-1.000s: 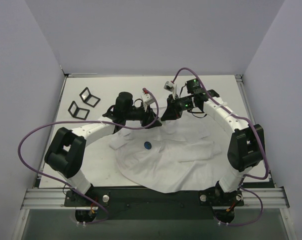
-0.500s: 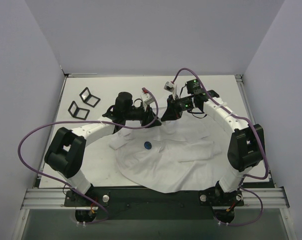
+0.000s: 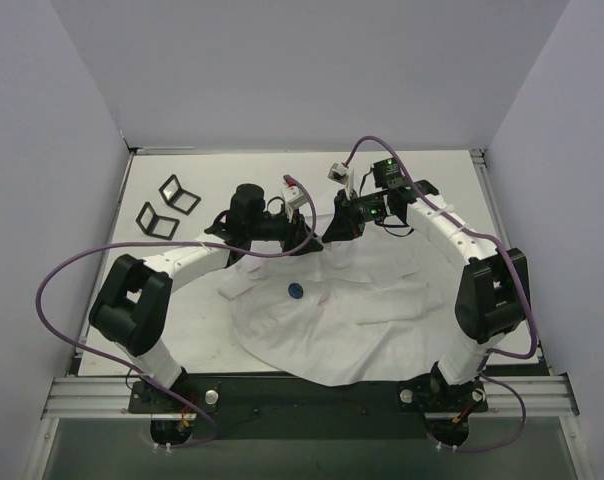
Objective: Remove the brooch from the garment
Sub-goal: Pass from the right arm to the left
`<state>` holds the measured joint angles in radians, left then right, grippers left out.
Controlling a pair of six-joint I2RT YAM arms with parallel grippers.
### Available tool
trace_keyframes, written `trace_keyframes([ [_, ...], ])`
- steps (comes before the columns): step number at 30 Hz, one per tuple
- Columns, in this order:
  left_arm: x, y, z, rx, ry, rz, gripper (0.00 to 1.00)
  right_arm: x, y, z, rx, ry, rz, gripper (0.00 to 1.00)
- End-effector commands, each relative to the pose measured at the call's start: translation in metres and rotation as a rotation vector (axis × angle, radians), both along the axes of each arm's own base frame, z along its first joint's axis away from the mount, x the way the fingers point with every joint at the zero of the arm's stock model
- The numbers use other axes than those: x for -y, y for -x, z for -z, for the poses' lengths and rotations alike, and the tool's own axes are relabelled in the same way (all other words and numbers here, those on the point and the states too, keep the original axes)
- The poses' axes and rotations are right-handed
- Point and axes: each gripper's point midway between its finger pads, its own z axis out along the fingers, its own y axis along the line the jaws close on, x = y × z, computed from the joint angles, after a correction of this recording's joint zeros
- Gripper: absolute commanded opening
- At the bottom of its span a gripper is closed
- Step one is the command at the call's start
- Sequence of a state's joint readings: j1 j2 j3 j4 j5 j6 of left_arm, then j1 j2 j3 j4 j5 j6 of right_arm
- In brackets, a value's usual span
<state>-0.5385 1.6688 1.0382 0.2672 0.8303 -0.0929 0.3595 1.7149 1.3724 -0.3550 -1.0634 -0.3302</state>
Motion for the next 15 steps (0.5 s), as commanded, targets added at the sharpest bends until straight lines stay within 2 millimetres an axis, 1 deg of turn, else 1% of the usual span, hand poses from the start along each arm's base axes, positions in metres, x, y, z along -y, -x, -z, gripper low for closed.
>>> trace_keyframes([
  [1,0.0001,-0.0097,-0.0093,0.046,0.029,-0.018,0.41,-0.0032,0.0048,-0.0146,0.022,-0.049,-0.031,0.0],
  [15,-0.0005,-0.019,-0.0029,0.036,0.017,-0.072,0.4,-0.0036,0.006,-0.0138,0.02,-0.05,-0.035,0.0],
])
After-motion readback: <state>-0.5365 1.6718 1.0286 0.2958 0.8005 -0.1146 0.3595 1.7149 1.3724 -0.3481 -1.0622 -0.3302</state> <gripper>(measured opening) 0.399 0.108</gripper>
